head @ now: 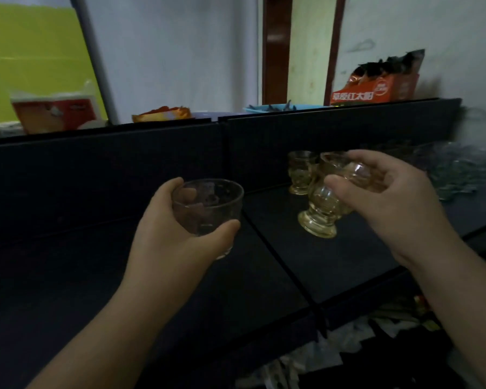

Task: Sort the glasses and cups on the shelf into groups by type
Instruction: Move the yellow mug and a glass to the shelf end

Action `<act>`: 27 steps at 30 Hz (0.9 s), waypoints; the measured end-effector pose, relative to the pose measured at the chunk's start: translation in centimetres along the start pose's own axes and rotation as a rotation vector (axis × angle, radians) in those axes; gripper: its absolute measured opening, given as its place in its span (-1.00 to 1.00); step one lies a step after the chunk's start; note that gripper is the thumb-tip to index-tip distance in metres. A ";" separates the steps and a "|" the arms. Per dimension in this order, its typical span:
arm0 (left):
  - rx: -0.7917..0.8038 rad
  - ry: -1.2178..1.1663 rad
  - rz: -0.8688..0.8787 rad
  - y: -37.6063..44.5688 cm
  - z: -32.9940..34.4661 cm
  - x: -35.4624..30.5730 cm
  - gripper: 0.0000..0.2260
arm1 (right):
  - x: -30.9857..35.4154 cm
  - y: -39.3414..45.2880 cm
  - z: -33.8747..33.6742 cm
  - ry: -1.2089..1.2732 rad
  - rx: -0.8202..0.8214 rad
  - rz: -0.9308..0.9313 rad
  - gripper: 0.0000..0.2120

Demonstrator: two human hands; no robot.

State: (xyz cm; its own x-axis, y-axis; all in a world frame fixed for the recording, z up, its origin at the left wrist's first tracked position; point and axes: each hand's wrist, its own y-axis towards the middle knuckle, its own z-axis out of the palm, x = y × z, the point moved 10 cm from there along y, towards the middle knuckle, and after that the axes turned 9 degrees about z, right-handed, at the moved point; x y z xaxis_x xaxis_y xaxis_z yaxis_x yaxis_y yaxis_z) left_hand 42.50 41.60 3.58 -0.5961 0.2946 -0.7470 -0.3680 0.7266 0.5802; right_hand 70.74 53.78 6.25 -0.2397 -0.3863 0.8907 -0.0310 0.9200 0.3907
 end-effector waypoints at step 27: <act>-0.117 -0.017 -0.187 -3.0 23.0 -7.6 -0.11 | -12.5 12.7 -9.0 -0.280 0.265 -0.023 -0.23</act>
State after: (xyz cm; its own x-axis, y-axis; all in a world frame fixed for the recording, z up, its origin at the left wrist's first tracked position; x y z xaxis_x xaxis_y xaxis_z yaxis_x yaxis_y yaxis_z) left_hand 64.60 51.44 0.03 -0.4979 0.1731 -0.8498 -0.5517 0.6929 0.4643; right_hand 82.05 69.71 2.15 -0.4910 -0.4077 0.7699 -0.2801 0.9107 0.3037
